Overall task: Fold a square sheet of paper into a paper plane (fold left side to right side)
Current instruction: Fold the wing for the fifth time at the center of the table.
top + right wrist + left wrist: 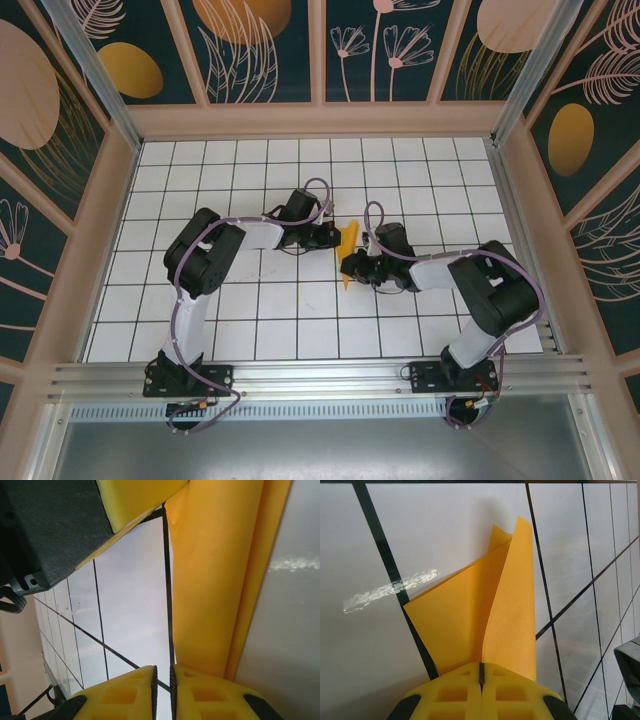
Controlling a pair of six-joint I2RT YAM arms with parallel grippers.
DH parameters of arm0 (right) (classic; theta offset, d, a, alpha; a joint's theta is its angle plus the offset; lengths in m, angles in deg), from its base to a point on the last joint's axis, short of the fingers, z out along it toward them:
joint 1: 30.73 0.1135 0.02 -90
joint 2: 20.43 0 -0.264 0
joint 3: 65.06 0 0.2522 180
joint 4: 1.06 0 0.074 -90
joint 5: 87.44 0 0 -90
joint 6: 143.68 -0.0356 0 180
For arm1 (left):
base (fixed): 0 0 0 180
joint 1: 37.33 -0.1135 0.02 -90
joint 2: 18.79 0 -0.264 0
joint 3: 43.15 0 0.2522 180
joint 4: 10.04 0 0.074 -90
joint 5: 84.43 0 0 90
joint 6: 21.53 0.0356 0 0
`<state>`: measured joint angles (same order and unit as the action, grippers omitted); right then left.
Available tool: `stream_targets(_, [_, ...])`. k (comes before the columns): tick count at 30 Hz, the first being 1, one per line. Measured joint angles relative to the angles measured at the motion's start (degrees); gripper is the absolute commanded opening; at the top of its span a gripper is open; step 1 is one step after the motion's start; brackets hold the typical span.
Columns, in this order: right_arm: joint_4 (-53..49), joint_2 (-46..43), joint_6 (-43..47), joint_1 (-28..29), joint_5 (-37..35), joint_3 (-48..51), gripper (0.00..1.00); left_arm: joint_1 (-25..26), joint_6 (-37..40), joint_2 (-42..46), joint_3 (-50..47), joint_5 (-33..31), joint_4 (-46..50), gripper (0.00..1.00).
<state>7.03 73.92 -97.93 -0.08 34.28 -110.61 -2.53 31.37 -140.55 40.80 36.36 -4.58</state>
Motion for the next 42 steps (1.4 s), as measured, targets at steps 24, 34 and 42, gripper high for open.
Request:
stream_targets(24, [-7.9,0.8,2.4,1.6,-4.2,-3.5,0.17,-0.4,1.4,0.0,1.1,-0.6,2.6,0.0])
stream_targets(34, [-9.5,1.7,2.3,1.7,-4.7,-4.7,0.15,-0.5,2.7,0.5,1.7,-2.1,4.9,0.08])
stream_targets(42, [-9.2,2.6,2.1,1.7,-4.4,-5.4,0.14,-4.5,3.7,6.4,1.6,-5.9,8.7,0.15])
